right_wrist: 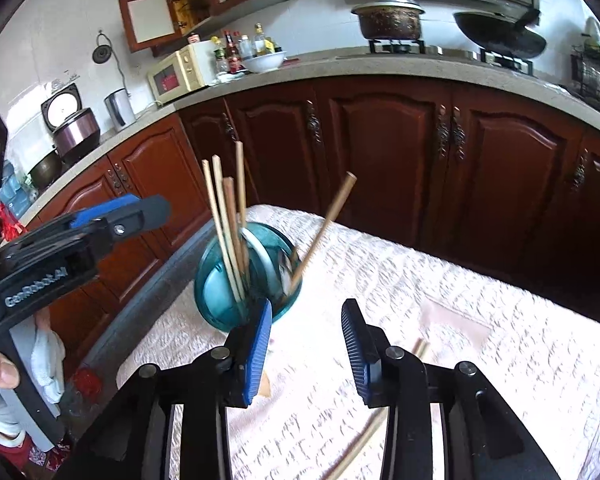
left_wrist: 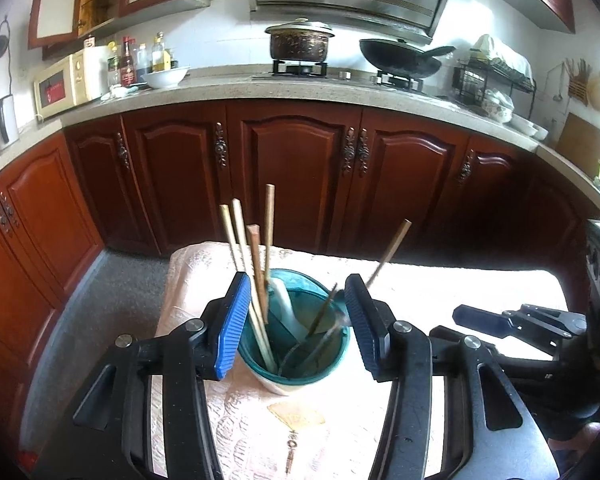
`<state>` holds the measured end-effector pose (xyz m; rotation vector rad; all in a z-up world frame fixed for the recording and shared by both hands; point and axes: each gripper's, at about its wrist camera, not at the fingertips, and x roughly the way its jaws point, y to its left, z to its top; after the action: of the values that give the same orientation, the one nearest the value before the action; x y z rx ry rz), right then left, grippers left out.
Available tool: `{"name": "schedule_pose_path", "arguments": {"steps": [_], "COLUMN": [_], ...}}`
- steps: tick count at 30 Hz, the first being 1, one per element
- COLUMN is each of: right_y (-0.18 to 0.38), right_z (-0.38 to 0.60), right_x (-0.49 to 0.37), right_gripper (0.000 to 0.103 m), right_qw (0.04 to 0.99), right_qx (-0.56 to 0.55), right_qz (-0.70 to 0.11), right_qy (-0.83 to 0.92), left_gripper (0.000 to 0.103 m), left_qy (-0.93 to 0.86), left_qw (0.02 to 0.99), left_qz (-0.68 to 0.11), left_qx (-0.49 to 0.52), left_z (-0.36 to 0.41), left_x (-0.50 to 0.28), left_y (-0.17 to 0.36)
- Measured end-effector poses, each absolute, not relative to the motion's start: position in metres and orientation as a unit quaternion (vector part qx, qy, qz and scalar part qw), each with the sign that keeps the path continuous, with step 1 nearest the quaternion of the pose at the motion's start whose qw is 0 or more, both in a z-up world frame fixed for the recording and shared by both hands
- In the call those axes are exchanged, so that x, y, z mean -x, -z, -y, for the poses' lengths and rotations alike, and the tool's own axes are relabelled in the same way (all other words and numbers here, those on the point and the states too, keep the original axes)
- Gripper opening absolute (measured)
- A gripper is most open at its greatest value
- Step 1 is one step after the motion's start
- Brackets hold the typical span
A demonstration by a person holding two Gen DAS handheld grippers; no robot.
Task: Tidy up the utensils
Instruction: 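Move both open tools toward the two bamboo chopsticks on the fan mat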
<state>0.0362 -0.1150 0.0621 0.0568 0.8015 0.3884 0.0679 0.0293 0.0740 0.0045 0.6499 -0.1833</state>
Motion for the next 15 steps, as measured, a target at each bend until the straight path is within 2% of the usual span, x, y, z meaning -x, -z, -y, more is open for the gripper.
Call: {"name": "schedule_pose_path", "arguments": {"steps": [7, 15], "right_y": [-0.030, 0.066], "right_z": [0.143, 0.185], "right_x": [-0.025, -0.024], "right_gripper": [0.035, 0.033], "right_qw": [0.891, 0.841], "right_qx": [-0.039, -0.080], "right_qz": [-0.422, -0.525], "right_qy": [-0.160, -0.106], "left_gripper": [0.048, 0.048], "left_qy": [0.107, 0.123], "left_qw": [0.940, 0.930], "left_qz": [-0.325, -0.345], "left_qx": [-0.006, 0.006], "left_z": [-0.015, -0.008], "left_x": [-0.051, -0.029], "left_y": [-0.067, -0.046]}}
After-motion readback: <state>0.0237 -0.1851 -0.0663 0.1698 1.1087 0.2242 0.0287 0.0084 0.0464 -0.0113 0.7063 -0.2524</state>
